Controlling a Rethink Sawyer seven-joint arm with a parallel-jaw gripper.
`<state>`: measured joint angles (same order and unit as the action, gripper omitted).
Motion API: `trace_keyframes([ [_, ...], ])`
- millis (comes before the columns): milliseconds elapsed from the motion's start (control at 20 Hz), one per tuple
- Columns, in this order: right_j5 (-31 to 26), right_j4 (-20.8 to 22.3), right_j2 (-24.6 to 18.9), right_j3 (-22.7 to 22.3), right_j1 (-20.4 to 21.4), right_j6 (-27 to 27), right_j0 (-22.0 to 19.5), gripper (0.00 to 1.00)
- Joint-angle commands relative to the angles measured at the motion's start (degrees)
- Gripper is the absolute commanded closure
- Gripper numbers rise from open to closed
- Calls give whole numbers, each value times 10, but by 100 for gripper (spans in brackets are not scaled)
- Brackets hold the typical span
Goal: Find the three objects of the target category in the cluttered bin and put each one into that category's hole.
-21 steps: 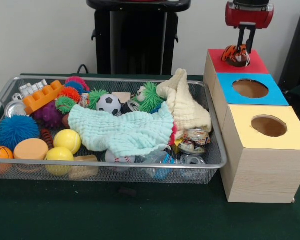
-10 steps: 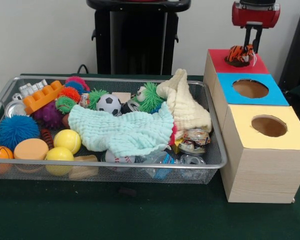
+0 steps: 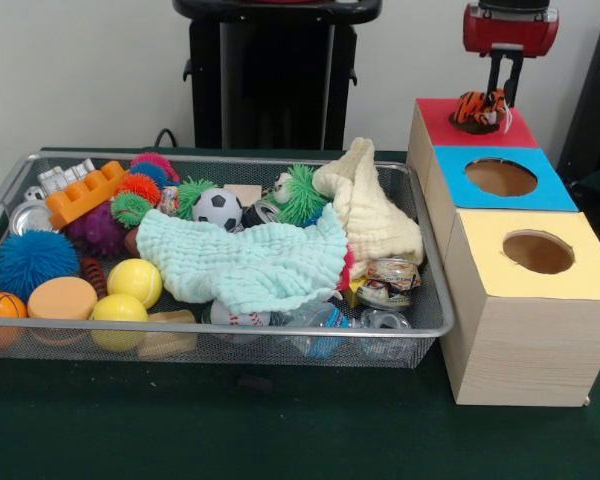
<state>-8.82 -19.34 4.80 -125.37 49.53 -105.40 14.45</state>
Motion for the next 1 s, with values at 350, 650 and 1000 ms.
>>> trace_keyframes([
  [350, 30, -7, -53, -52, -23, -124, -39, 100],
  [650, 13, -10, -38, -51, -10, -126, -31, 0],
  [1000, 1, -11, -36, -43, -16, -121, -36, 0],
])
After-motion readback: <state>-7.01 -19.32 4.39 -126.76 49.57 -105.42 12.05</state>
